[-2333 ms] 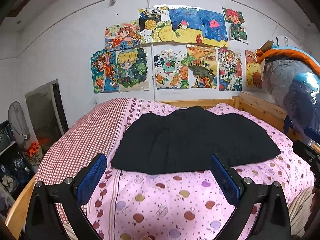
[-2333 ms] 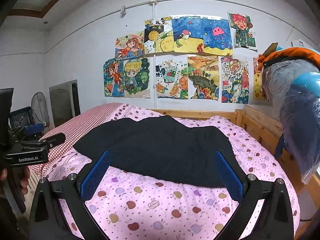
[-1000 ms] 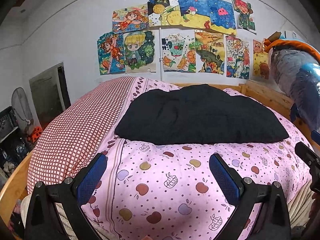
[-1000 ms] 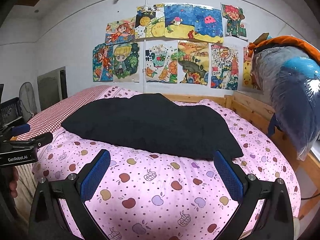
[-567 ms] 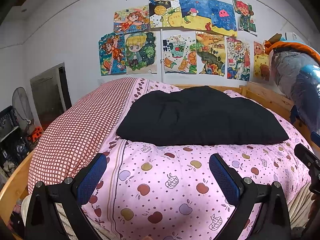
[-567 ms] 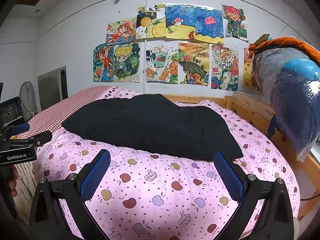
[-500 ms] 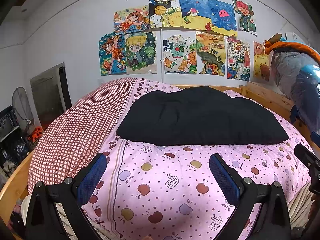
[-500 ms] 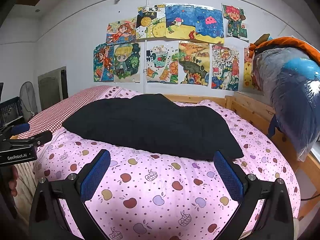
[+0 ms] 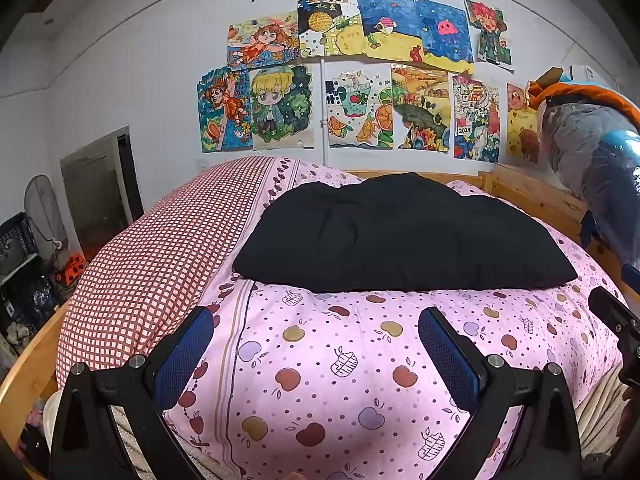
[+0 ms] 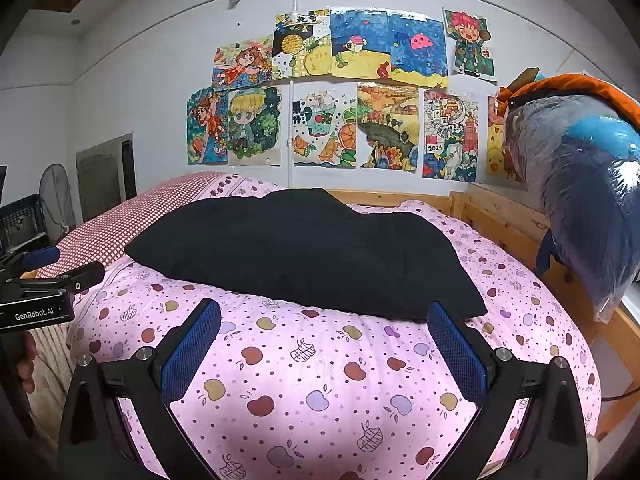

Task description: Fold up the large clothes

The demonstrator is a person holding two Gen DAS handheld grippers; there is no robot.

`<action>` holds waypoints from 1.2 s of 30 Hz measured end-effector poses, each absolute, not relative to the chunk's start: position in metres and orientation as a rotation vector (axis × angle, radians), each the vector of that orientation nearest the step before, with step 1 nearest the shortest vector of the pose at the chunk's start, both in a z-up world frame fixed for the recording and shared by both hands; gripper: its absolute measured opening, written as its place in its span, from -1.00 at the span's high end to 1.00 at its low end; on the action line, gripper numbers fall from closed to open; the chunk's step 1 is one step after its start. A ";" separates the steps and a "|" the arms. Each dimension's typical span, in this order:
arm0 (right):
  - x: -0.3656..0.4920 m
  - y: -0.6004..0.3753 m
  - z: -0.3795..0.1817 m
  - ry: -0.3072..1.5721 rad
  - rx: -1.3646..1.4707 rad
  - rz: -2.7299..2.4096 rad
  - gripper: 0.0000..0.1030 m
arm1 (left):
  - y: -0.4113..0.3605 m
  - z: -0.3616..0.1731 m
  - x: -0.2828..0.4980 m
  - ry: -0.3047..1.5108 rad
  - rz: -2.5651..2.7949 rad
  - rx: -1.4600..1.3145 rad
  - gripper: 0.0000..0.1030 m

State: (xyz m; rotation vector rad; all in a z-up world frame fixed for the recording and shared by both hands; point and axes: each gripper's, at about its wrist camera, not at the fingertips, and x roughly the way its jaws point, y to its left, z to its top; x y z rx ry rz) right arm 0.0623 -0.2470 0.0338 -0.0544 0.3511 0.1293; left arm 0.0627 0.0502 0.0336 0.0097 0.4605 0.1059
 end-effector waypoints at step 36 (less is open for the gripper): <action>0.061 -0.248 0.032 0.353 -0.044 0.129 -0.97 | 0.045 0.038 0.059 0.456 0.086 0.014 -1.00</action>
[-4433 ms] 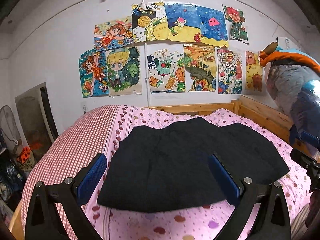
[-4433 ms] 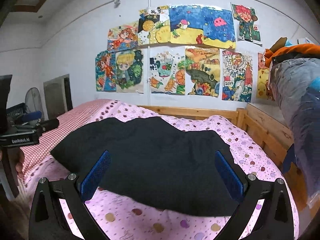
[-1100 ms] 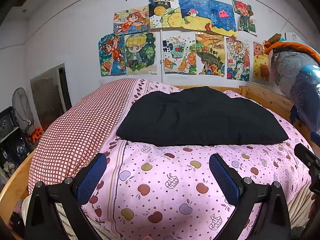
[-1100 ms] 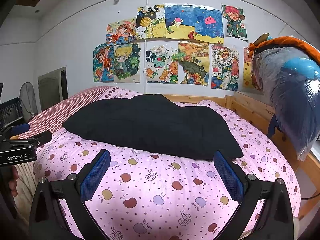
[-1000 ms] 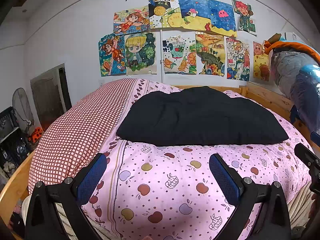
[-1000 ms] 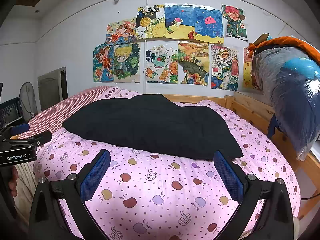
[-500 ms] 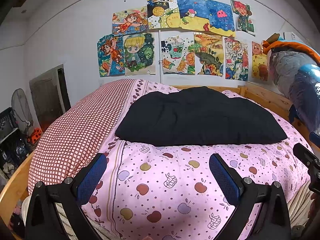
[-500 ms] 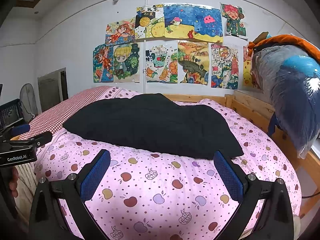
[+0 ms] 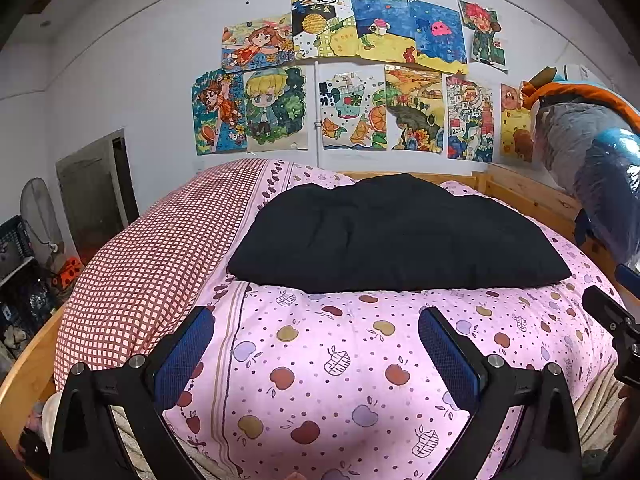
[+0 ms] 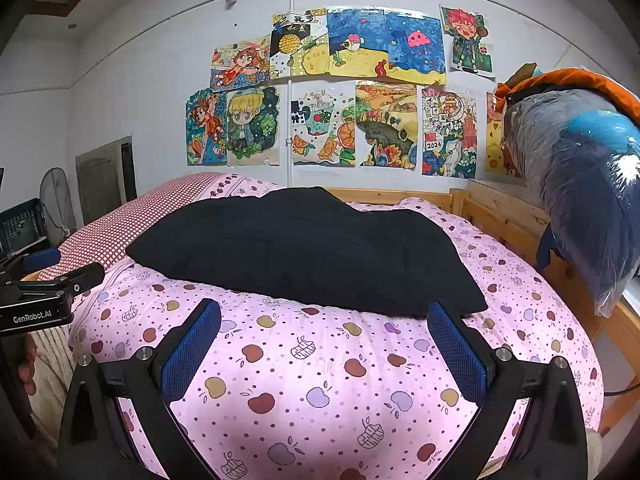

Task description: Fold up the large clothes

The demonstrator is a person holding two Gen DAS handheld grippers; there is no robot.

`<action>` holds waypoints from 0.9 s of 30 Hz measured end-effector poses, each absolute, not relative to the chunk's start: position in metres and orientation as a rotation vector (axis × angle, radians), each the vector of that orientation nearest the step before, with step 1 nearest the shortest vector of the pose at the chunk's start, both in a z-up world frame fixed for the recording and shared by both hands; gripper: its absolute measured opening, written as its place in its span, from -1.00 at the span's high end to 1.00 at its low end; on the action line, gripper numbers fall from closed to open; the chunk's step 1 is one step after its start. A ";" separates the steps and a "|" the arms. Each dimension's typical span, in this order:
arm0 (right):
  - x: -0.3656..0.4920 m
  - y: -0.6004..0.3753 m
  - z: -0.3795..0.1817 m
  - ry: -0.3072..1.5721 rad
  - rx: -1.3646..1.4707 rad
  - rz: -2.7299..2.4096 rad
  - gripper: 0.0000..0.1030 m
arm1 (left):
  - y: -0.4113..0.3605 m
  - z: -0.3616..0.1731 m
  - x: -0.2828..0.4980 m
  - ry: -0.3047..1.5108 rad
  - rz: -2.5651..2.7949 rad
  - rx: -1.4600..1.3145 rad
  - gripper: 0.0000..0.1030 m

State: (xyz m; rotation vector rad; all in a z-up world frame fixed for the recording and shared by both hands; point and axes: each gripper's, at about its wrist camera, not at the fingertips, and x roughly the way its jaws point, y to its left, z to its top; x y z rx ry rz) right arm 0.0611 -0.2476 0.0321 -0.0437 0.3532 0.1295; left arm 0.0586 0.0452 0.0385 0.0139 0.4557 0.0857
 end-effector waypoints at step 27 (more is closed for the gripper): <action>0.059 -0.244 0.029 0.356 -0.041 0.131 -0.97 | 0.050 0.037 0.058 0.450 0.120 0.016 -1.00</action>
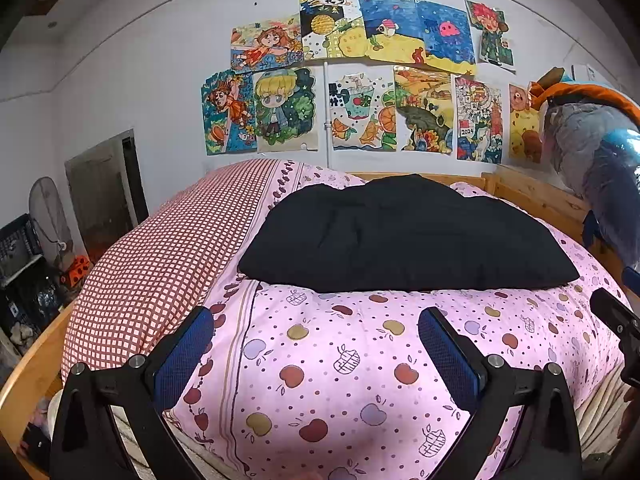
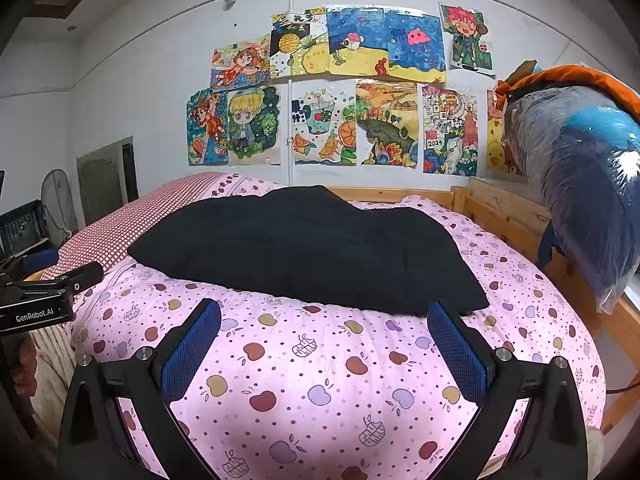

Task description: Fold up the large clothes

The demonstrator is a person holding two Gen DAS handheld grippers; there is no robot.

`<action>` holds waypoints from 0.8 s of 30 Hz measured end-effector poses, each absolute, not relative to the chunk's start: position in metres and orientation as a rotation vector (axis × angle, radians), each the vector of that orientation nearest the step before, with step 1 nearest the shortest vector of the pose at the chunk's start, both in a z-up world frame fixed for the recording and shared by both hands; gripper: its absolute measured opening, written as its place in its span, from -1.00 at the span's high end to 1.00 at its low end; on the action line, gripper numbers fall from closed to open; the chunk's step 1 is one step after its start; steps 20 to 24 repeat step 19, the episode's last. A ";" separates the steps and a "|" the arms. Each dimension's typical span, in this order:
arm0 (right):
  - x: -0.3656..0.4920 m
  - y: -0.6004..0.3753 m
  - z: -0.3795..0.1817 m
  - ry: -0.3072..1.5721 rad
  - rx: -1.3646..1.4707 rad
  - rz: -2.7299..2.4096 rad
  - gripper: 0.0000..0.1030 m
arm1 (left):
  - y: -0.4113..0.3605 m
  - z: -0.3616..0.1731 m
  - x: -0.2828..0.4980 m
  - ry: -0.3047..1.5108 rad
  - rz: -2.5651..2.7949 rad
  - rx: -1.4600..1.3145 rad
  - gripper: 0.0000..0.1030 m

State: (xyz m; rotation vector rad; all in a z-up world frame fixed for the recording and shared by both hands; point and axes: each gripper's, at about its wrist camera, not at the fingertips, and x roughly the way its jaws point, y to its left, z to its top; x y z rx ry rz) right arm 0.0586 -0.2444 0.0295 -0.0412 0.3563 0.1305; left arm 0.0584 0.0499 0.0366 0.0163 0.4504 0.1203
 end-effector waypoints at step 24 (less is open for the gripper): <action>0.057 -0.241 0.029 0.357 -0.038 0.126 -0.97 | 0.049 0.034 0.057 0.457 0.112 0.014 -1.00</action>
